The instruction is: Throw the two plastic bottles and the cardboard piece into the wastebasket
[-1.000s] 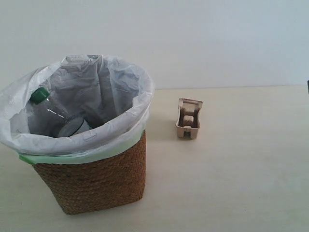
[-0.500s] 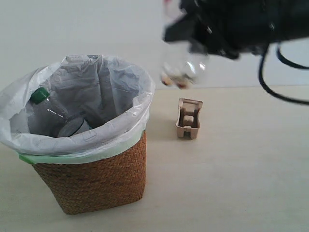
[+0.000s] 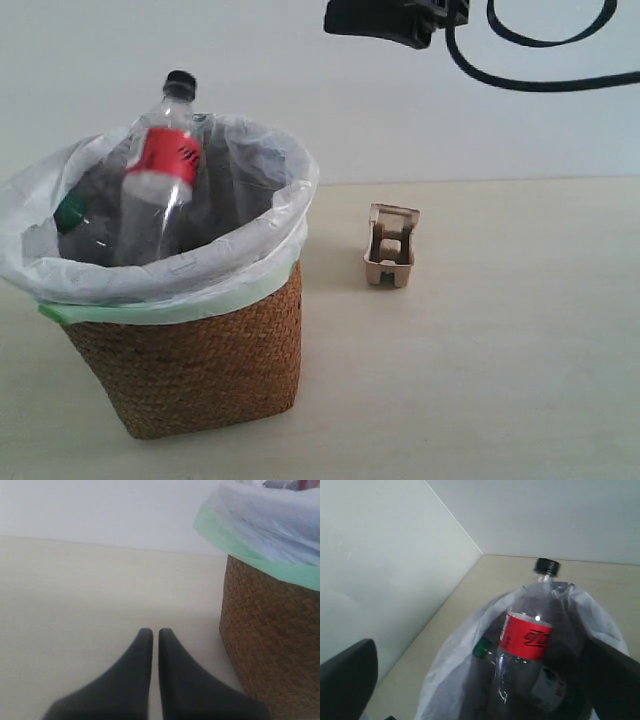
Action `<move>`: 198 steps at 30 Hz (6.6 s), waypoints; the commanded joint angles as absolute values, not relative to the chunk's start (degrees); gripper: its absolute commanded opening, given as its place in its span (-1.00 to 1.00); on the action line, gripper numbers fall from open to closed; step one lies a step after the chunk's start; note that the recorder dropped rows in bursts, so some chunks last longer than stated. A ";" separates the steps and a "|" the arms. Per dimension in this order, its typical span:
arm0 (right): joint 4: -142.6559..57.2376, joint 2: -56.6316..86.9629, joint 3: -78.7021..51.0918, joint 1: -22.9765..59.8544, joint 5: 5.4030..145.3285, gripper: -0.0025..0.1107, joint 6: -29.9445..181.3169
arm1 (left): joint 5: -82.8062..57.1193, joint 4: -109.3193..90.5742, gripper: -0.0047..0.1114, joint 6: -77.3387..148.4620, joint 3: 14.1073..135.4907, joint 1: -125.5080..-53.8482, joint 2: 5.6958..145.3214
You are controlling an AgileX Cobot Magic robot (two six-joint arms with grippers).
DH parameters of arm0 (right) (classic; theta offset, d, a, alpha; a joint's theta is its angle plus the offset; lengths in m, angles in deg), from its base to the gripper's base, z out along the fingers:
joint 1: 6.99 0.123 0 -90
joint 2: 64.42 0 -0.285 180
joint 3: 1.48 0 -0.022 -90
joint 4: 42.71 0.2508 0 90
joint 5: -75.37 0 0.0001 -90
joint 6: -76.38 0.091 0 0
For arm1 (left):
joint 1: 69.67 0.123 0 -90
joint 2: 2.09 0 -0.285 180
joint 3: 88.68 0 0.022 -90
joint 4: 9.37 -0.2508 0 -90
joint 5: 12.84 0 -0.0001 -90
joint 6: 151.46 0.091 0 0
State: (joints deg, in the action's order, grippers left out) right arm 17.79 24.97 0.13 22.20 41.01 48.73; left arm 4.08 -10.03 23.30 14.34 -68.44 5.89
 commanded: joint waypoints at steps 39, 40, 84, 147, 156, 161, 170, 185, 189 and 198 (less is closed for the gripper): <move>-31.15 53.19 9.10 14.71 37.56 0.39 88.22 | 4.08 -10.32 -0.85 22.99 14.11 -68.92 5.70; -31.15 54.22 10.36 14.71 37.56 0.39 88.22 | 4.08 -10.32 -0.85 22.99 14.11 -68.92 5.70; -45.14 76.73 22.67 14.82 37.00 0.38 104.10 | 4.08 -10.32 -0.85 22.99 14.11 -68.92 5.70; -3.73 22.85 -15.27 12.98 36.12 -0.67 62.52 | 4.08 -10.32 -0.85 22.99 14.11 -68.92 5.70; -11.51 22.85 -15.27 12.87 36.40 -0.67 66.46 | 4.08 -10.32 -0.85 22.99 14.11 -68.92 5.70; -54.18 22.85 -15.27 12.87 29.13 -0.67 98.00 | 4.08 -10.32 -0.85 22.99 14.11 -68.92 5.70; -81.17 22.85 -15.27 12.87 14.21 -0.67 111.78 | 4.08 -10.32 -0.85 22.99 14.11 -68.92 5.70; 41.46 23.61 2.43 16.50 31.66 0.44 39.18 | 4.08 -10.32 -0.85 22.99 14.11 -68.92 5.70; 33.56 24.06 4.14 16.38 33.39 0.43 44.40 | 4.08 -10.32 -0.85 22.99 14.11 -68.92 5.70; -7.61 24.06 4.14 14.00 33.47 0.43 70.90 | 4.08 -10.32 -0.85 22.99 14.11 -68.92 5.70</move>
State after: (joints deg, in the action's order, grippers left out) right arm 4.28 24.09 3.97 14.40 34.26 63.93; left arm 4.08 -10.03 23.30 14.34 -68.44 5.89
